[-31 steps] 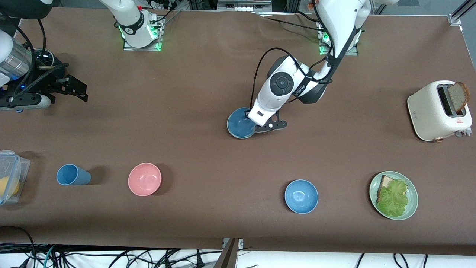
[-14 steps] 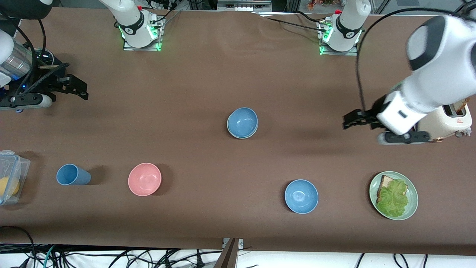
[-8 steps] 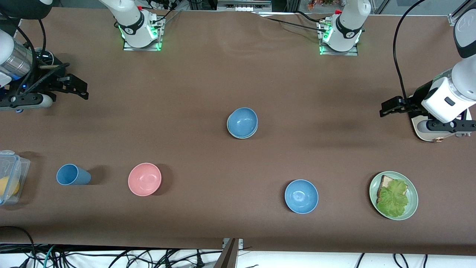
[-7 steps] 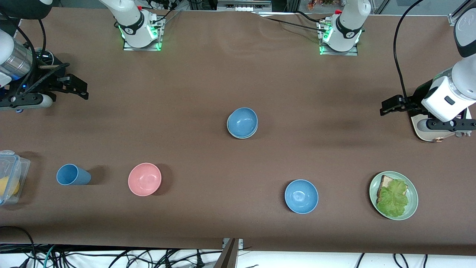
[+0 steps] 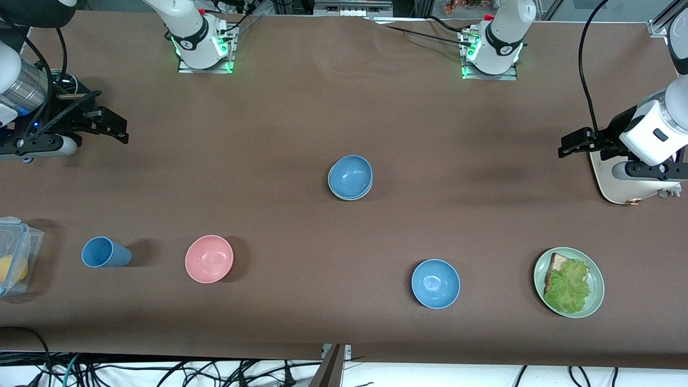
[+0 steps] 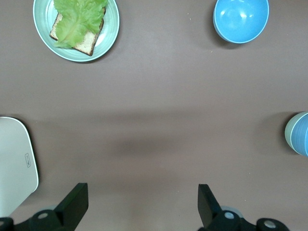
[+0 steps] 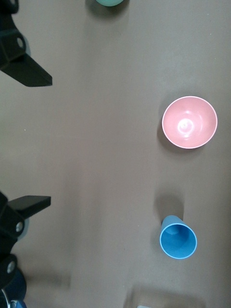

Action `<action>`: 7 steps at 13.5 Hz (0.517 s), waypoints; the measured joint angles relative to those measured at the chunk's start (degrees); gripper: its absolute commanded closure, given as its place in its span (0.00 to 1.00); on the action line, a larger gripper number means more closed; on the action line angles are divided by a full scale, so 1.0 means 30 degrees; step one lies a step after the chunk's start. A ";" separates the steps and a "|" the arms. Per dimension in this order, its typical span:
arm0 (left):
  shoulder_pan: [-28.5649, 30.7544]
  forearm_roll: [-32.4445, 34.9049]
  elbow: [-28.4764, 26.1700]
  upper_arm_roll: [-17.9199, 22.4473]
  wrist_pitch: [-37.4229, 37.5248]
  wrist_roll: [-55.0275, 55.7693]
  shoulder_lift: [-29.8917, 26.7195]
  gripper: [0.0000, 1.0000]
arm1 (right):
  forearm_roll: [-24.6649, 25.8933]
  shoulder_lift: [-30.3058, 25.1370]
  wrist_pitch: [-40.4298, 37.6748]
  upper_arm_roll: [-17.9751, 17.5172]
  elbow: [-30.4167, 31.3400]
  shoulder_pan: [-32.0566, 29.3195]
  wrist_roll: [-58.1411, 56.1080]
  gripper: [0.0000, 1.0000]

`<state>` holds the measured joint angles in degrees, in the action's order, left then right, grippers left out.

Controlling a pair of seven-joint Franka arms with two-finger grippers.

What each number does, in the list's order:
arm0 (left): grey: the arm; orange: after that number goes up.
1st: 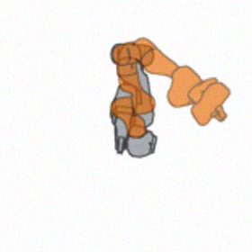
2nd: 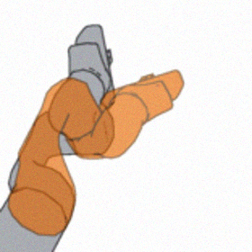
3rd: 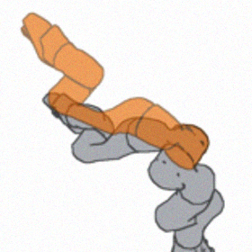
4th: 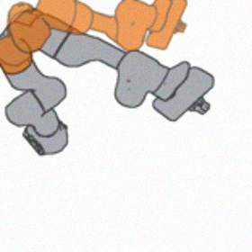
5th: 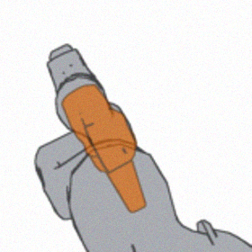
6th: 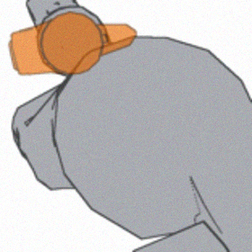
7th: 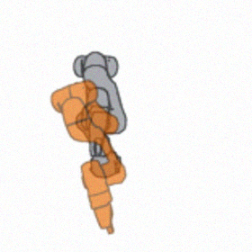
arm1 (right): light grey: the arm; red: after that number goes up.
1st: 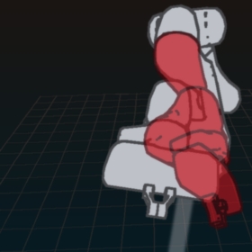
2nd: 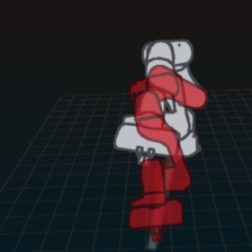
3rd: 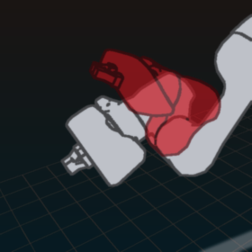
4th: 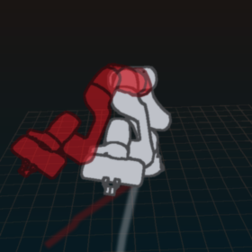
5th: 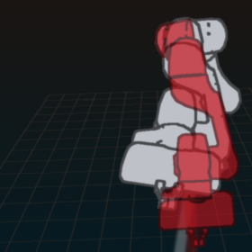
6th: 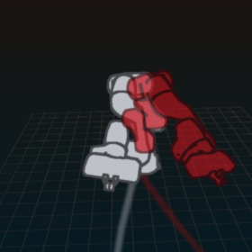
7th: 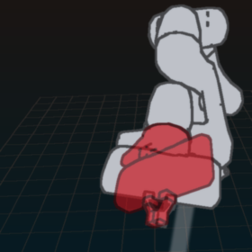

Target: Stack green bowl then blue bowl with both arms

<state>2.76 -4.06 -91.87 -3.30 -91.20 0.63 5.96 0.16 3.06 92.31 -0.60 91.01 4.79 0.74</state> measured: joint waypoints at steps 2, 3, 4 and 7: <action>0.0008 0.0000 -0.0050 0.0001 0.0000 -0.0004 0.0013 0.00 | 0.0000 0.0000 0.0000 0.0000 0.0000 0.0000 0.0000 0.00; 0.0009 0.0000 -0.0061 0.0002 0.0000 -0.0004 0.0036 0.00 | 0.0000 0.0000 0.0000 0.0000 0.0000 0.0000 0.0000 0.00; 0.0009 0.0000 -0.0061 0.0002 0.0003 -0.0004 0.0066 0.00 | 0.0000 0.0000 0.0000 -0.0001 -0.0001 0.0001 0.0000 0.00; 0.0005 0.0000 -0.0045 -0.0001 0.0010 -0.0005 0.0149 0.00 | 0.0000 0.0000 0.0000 -0.0001 -0.0001 0.0001 0.0000 0.00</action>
<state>2.77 -4.06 -92.00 -3.31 -91.17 0.62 6.40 0.16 3.06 92.31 -0.60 91.01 4.80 0.74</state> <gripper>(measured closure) 0.000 0.000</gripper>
